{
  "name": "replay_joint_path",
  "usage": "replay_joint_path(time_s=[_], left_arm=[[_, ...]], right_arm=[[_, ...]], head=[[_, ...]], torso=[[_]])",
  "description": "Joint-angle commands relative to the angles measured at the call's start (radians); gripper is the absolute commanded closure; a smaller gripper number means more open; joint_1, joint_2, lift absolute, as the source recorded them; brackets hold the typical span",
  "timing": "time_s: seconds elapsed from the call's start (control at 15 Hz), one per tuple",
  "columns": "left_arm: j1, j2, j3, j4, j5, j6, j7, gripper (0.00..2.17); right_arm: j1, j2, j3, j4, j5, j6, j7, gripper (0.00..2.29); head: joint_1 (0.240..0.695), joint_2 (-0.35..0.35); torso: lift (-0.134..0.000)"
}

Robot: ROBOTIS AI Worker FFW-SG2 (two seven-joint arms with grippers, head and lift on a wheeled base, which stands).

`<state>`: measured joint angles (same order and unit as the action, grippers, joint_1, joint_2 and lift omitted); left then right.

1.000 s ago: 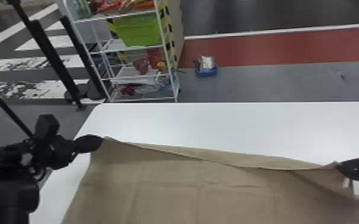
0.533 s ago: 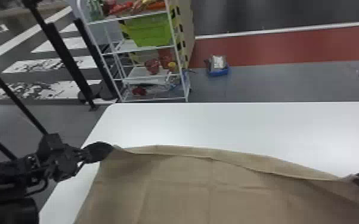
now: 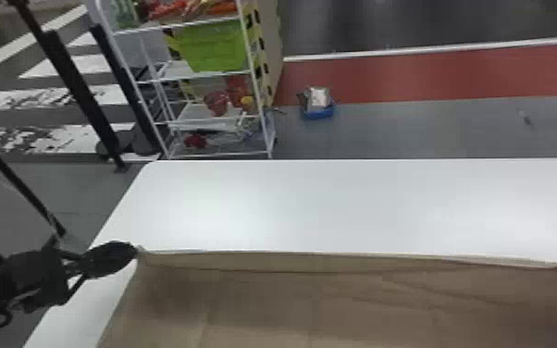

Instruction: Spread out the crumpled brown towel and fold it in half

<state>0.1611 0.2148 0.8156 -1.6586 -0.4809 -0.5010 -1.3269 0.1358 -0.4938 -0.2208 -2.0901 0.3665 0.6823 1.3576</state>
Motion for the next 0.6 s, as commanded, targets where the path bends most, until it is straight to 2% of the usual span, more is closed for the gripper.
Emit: replay_joint_path(time_s=[0.0, 0.4, 0.53], left_arm=[[0.043, -0.006, 0.007, -0.007, -0.001, -0.116, -0.002, 1.46], [0.067, -0.028, 0.011, -0.010, -0.021, -0.254, -0.003, 1.46], [0.074, -0.032, 0.013, -0.016, -0.058, -0.294, -0.003, 1.46]], right_arm=[[0.059, -0.015, -0.009, -0.010, 0.012, -0.042, 0.009, 1.43], [0.108, -0.028, 0.024, -0.030, 0.077, -0.112, 0.009, 1.43], [0.113, -0.042, 0.034, -0.034, 0.086, -0.118, 0.009, 1.42]], head=[[0.695, 0.201], [0.695, 0.186], [0.695, 0.180]], torso=[[-0.124], [-0.124], [-0.124]])
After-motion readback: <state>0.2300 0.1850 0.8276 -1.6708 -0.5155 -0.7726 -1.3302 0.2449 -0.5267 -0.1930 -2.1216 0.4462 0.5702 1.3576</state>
